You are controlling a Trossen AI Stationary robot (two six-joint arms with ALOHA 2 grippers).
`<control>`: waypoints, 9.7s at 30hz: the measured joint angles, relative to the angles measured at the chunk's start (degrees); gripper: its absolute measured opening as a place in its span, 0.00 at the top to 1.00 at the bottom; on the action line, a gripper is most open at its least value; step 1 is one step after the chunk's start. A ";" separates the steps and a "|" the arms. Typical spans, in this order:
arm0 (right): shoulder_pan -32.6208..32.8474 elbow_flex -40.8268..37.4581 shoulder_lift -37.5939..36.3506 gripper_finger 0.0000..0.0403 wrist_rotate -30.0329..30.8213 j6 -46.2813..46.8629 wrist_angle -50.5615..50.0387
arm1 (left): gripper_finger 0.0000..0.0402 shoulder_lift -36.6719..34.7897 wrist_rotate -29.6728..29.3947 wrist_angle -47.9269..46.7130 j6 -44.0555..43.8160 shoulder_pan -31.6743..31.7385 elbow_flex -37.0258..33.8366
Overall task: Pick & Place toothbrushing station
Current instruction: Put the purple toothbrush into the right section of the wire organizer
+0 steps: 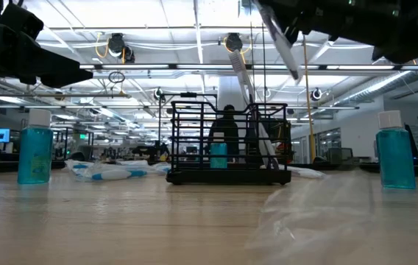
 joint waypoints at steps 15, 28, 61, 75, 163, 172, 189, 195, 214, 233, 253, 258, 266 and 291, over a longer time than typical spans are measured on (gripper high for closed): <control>-0.01 5.38 16.00 0.98 0.00 -5.14 9.55 | 0.12 0.02 0.02 0.00 0.00 0.00 0.00; 0.21 5.35 17.13 0.98 -0.02 -7.29 6.49 | 0.13 0.02 0.01 0.01 0.00 0.01 0.00; 1.15 5.31 17.13 0.68 0.11 -10.33 -1.40 | 0.13 0.02 0.00 0.01 0.00 0.01 0.00; 3.03 6.68 7.01 0.65 0.39 -9.92 -12.54 | 0.13 0.01 0.00 0.02 0.00 0.01 0.00; 8.15 6.30 -1.59 0.98 16.48 -2.48 -25.83 | 0.13 0.01 -0.02 0.07 0.00 -0.01 -0.02; 7.36 -1.07 4.01 0.98 13.44 0.39 -7.44 | 0.12 0.02 -0.02 0.07 0.00 0.00 -0.02; 6.31 -0.92 16.81 0.98 13.49 3.49 3.33 | 0.12 0.01 0.00 0.07 0.00 0.01 -0.02; 6.28 -0.94 20.16 0.98 13.63 3.49 5.83 | 0.13 0.02 0.00 0.07 0.00 0.01 -0.02; 7.07 -0.93 16.84 0.52 13.57 1.75 5.39 | 0.12 0.02 0.00 0.07 0.00 0.01 -0.02; -8.04 -0.94 -12.27 0.41 22.69 6.30 -45.20 | 0.12 0.00 0.00 0.04 0.00 0.01 -0.02; -26.32 2.98 11.75 0.41 10.46 18.56 -56.73 | 0.13 0.01 0.00 0.07 0.00 -0.01 -0.02; -27.11 6.26 15.93 0.46 8.34 18.67 -59.06 | 0.12 0.02 -0.03 0.05 0.00 0.01 -0.02; -27.53 6.56 15.65 0.73 7.62 18.20 -65.43 | 0.13 0.02 -0.31 0.04 0.00 0.01 -0.02; -19.33 2.79 -13.69 0.97 -1.14 14.10 -50.87 | 0.12 0.02 -0.37 0.04 0.00 0.01 -0.02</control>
